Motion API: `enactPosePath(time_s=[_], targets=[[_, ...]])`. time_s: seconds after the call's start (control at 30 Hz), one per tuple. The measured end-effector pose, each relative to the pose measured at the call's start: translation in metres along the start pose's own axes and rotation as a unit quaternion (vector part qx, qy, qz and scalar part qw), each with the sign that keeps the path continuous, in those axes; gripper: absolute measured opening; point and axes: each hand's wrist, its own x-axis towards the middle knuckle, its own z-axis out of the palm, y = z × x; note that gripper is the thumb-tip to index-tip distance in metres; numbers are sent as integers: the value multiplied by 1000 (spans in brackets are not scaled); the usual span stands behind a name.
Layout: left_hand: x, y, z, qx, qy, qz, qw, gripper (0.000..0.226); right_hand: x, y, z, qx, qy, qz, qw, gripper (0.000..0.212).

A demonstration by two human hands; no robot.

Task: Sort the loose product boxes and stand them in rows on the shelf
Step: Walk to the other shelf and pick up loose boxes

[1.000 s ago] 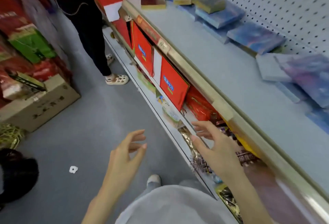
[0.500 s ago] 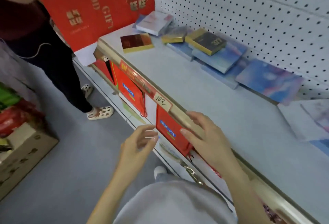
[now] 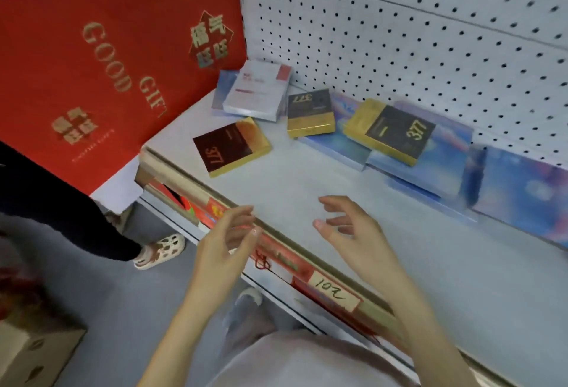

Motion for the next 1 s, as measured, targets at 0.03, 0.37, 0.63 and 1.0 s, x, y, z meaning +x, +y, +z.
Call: enactPosePath(time_s=[0.03,0.37,0.63,1.0], targets=[[18,-2,-10,7,-7,7,1000,30,13,-7,11,4,5,5,1000,32],[172,-22,-106,194,-63,47,978,55,106,-80,110,172,74,141,972,52],[209,-25,-94,256,-147,41,954,44,119,-106,154,239,152,159,946,37],[133,25,-33,-137,-117,-158,971,29,63,-83,105,366,311,151,864,40]])
